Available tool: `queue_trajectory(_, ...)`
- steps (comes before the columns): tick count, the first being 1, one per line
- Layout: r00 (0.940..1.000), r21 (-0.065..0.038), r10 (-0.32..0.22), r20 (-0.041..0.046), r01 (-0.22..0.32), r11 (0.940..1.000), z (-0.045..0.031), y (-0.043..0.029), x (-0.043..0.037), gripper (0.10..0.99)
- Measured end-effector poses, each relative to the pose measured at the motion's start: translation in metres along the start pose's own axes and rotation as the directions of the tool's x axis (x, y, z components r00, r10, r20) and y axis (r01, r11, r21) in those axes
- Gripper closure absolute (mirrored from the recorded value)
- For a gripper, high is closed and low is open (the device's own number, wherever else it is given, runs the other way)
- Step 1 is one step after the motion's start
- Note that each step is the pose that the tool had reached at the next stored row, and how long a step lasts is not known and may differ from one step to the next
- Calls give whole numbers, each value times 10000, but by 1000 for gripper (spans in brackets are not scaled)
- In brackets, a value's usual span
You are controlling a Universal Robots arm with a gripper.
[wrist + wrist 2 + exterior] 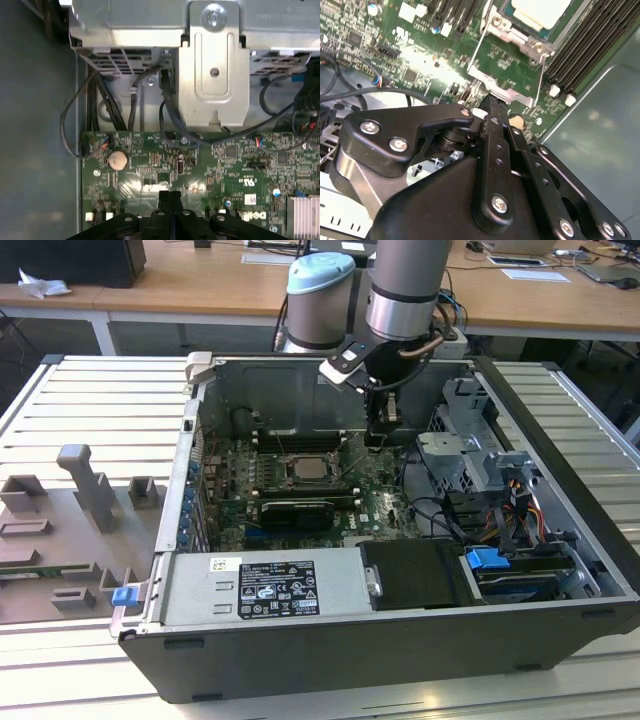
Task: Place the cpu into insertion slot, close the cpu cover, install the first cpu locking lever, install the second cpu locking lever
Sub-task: 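Close the cpu cover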
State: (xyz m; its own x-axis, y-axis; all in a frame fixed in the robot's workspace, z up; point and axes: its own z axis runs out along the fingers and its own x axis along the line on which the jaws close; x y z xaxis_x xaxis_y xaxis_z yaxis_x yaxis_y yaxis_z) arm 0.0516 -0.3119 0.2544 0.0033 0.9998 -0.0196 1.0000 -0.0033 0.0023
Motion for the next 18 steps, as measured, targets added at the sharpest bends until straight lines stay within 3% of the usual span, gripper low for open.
queue_trajectory(9,10000,0,-3,-3,3,10000,0,-185,-1,980)
queue_trajectory(18,10000,0,-3,-3,3,10000,0,-273,-1,980)
